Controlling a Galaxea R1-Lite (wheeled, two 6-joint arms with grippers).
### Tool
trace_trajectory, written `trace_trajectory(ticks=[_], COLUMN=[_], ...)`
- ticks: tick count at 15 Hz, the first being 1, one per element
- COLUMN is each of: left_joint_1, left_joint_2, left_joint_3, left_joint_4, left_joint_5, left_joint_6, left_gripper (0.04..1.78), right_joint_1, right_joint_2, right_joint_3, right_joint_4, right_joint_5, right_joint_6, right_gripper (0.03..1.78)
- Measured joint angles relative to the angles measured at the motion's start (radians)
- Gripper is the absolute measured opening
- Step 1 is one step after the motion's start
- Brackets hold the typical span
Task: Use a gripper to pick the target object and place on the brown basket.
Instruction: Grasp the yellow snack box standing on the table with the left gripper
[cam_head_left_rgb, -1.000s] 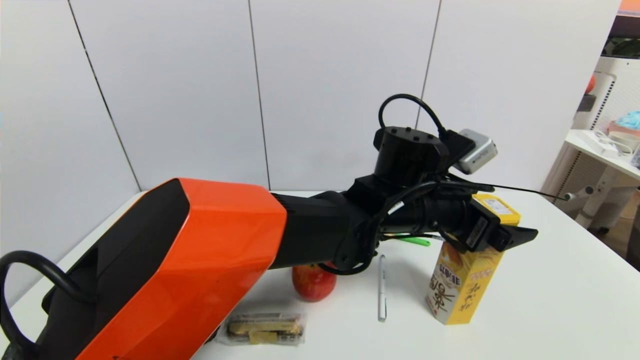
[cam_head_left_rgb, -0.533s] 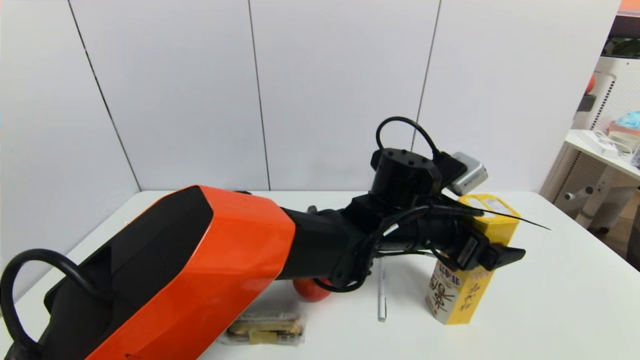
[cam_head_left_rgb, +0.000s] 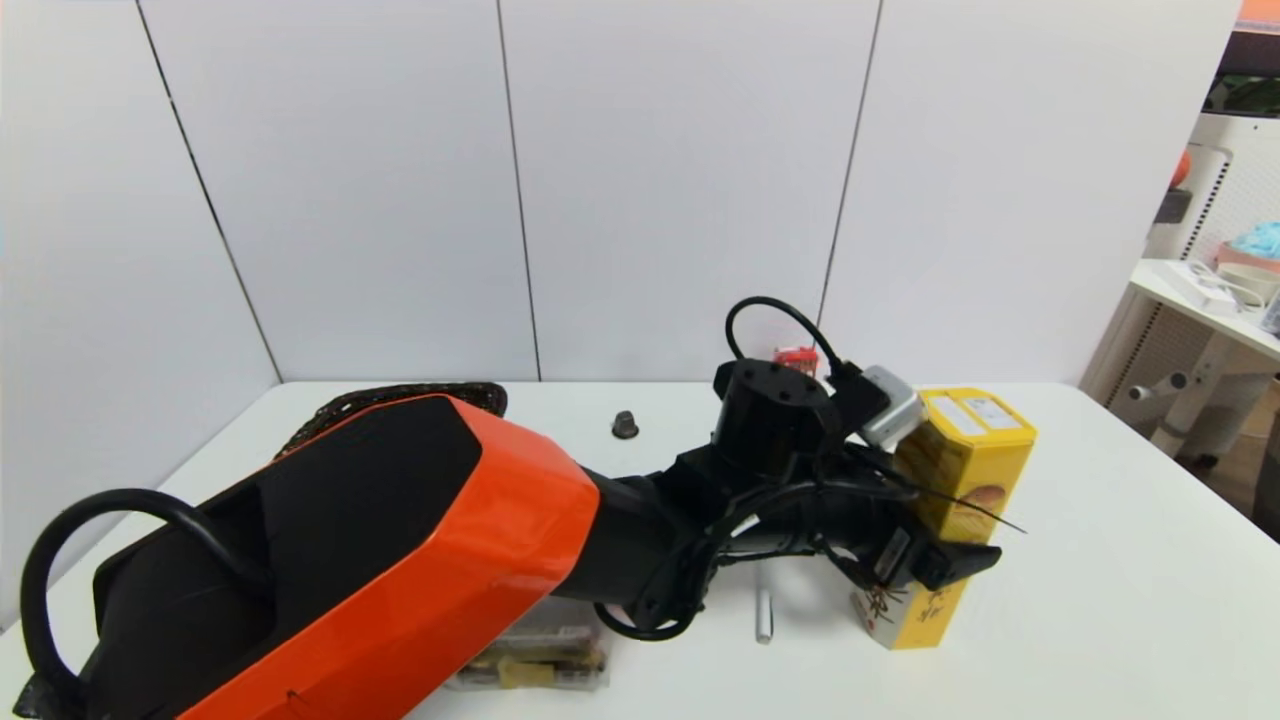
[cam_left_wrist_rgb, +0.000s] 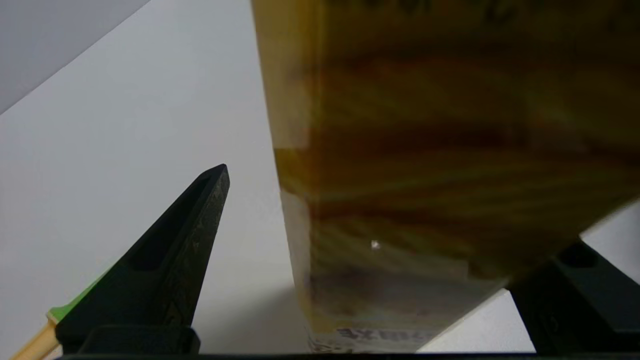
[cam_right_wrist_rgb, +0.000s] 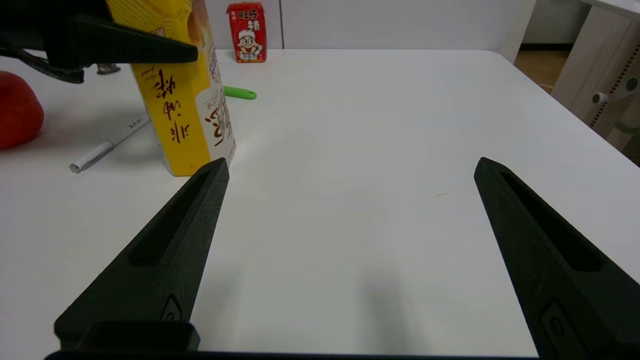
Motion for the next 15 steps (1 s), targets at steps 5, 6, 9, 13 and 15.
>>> trace_trajectory(ticks=[5, 6, 9, 13, 15], left_joint_1=[0.001, 0.0, -0.001, -0.001, -0.001], left_joint_2=[0.041, 0.049, 0.065, 0.083, 0.087], left_joint_3=[0.024, 0.023, 0.02, 0.006, -0.003], left_joint_4=[-0.072, -0.083, -0.089, -0.104, -0.104], left_joint_5=[0.0, 0.0, -0.001, -0.001, -0.001], left_joint_6=[0.0, 0.0, 0.0, 0.0, 0.0], left_gripper=[1.69, 1.69, 1.69, 1.69, 1.61], right_joint_1=[0.0, 0.0, 0.0, 0.0, 0.0], right_joint_2=[0.0, 0.0, 0.0, 0.0, 0.0], right_joint_3=[0.0, 0.0, 0.0, 0.0, 0.0], right_joint_4=[0.0, 0.0, 0.0, 0.0, 0.0], right_joint_5=[0.0, 0.0, 0.0, 0.0, 0.0], right_joint_6=[0.0, 0.0, 0.0, 0.0, 0.0], right_gripper=[1.7, 1.7, 1.7, 1.7, 1.7])
